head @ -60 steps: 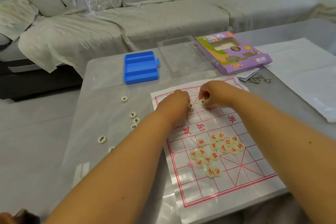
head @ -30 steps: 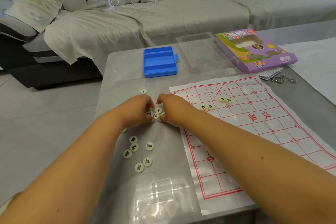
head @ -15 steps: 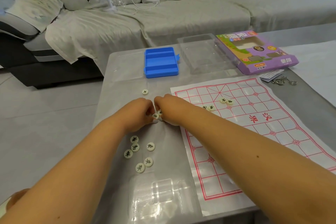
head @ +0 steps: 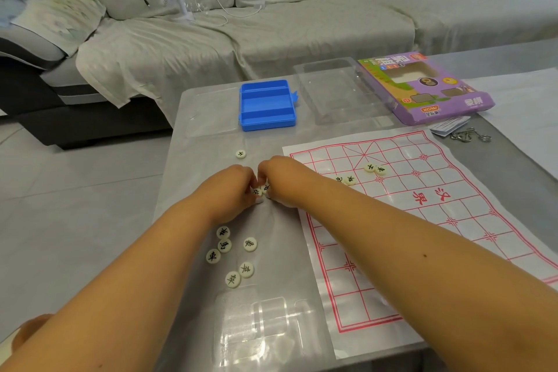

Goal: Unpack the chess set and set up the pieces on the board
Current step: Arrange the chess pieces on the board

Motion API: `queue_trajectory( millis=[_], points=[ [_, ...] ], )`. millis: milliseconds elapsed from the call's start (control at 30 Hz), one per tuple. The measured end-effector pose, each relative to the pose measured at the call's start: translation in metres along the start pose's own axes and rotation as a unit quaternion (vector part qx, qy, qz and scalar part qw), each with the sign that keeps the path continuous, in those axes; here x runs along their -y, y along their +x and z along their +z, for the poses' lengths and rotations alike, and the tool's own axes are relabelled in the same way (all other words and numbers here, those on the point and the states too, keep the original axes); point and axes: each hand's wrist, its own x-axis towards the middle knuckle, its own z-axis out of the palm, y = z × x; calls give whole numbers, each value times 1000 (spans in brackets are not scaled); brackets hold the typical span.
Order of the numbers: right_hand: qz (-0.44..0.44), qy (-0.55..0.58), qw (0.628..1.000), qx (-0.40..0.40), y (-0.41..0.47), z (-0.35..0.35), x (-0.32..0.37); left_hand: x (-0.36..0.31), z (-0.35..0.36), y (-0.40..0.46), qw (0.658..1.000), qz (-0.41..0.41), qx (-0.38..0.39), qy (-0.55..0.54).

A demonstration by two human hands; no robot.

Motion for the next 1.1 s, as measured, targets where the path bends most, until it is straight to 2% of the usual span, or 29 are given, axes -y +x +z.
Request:
queue_trajectory(
  millis=[133,367,533,700,900,1100],
  points=[
    [2,14,1000,2,-2,-1,-1,0,-1,0,1000,-11,4,6],
    [11,46,999,-19,-10,-15,-12,-3,-5,3,995,-14,35,96],
    [91,70,992,-47,-42,-35,-77,-12,-5,9,996,-15,34,80],
    [161,47,986,-13,-64,-26,-125,-27,-1,20,999,-28,25,21],
    [137,62,988,-46,-67,-13,-134,-45,7,25,993,-35,1,-108],
    [137,80,985,-66,-67,-9,-136,-86,16,35,999,-11,-5,-45]
  ],
)
